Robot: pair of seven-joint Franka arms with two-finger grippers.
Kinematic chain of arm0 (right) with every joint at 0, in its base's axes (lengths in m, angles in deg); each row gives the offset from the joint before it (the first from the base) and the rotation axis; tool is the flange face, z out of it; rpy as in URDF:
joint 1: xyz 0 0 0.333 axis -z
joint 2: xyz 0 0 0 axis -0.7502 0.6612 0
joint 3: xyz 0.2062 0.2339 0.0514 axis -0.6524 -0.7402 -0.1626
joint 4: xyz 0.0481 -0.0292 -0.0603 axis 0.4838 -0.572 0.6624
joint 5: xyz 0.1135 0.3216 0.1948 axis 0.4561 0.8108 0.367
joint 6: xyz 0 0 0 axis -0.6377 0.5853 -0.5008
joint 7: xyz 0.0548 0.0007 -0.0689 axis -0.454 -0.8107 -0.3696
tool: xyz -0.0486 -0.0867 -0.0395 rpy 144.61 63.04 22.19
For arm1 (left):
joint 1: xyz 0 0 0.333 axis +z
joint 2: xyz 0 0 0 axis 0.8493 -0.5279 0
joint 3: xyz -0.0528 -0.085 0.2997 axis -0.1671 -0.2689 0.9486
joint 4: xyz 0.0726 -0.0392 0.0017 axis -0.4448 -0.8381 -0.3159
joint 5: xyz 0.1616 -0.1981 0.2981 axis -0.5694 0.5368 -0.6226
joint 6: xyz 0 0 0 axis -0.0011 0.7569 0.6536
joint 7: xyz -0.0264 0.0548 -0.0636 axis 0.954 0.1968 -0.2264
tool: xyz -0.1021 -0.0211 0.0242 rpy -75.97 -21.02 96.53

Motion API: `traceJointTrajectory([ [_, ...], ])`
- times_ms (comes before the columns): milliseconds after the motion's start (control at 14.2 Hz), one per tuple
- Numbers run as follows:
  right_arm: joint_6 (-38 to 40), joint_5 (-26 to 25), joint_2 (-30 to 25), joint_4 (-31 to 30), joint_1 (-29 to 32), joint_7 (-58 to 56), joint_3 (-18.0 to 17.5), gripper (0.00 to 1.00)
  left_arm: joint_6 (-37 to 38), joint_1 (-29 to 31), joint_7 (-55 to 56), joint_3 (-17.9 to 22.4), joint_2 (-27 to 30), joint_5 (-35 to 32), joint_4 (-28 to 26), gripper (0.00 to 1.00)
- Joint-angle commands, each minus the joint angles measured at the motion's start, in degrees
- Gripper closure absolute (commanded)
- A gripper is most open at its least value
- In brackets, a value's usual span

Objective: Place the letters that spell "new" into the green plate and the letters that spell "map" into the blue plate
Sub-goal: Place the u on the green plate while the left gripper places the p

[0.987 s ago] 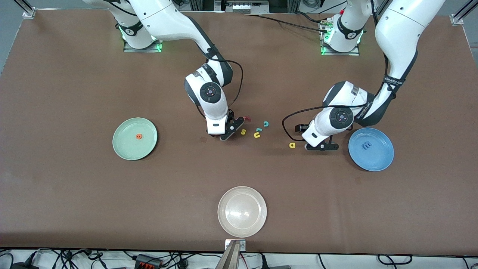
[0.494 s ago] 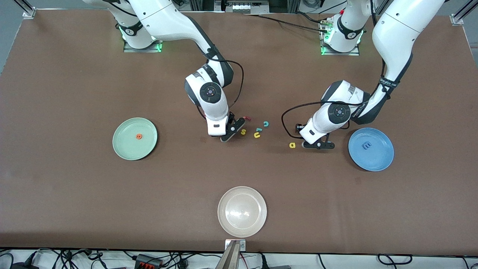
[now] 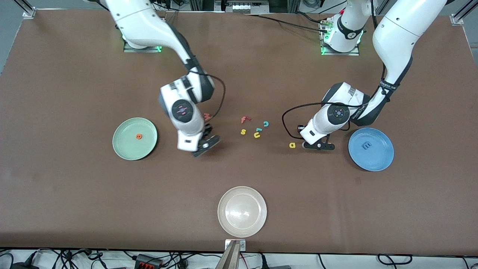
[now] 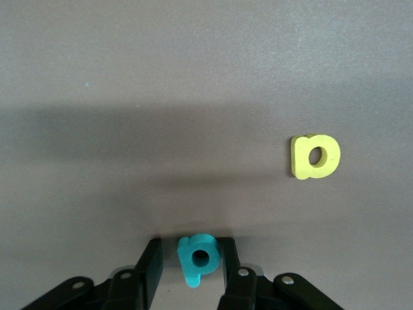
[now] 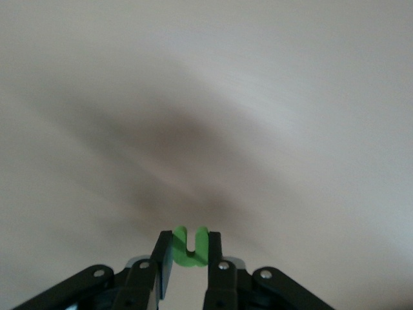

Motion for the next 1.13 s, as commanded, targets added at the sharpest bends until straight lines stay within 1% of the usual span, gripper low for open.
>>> traceJointTrajectory([
  [0,4.7,-0.1,-6.5,-5.6,2.8,0.4,2.9,0.82,-1.8,0.3,-0.7,-0.2,-1.0,-1.5,-0.3,0.63],
  [71,6.0,-0.2,-7.6,-7.0,4.1,0.4,3.8,0.82,-1.7,0.3,-0.8,-0.2,-0.9,-1.5,-0.3,0.74],
  [141,6.6,-0.2,-8.9,-9.3,4.5,0.4,4.8,0.82,-1.4,0.4,-0.8,-0.2,-0.5,-1.5,-0.3,0.83],
  [212,6.6,-0.2,-9.9,-11.9,4.5,0.4,6.5,0.82,-1.0,0.4,-0.8,-0.3,-0.3,-1.5,-0.3,0.89],
  [282,6.7,-0.3,-10.7,-14.1,4.2,0.3,7.6,0.83,-0.4,0.5,-0.8,-0.3,0.4,-1.5,-0.3,0.91],
  [423,5.2,-0.3,-13.2,-19.7,4.5,0.3,8.1,0.82,3.9,0.6,-1.1,-0.3,2.2,-1.6,0.8,0.91],
  [494,4.9,-0.3,-13.3,-20.8,4.5,0.3,8.8,0.82,6.5,0.7,-2.9,-0.3,3.7,-1.6,1.9,0.91],
  [635,4.3,-0.3,-12.2,-21.1,4.7,0.4,9.0,0.82,13.2,3.5,-10.9,-0.3,5.1,-1.6,5.4,0.91],
  [776,2.1,-0.2,-10.9,-20.8,4.7,0.5,9.0,0.82,17.5,7.4,-20.5,-0.3,5.1,-1.5,9.2,0.90],
  [917,-1.8,-0.1,-9.0,-20.8,4.5,0.5,9.0,0.82,18.4,10.7,-27.9,0.0,4.8,-1.7,11.0,0.90],
  [987,-3.3,-0.1,-8.2,-20.6,4.5,0.5,9.0,0.82,18.3,12.5,-30.6,0.0,4.5,-2.7,11.5,0.90],
  [1058,-3.8,0.0,-7.9,-20.6,4.7,0.5,9.0,0.79,18.0,13.3,-31.9,0.0,3.7,-4.8,11.6,0.90],
])
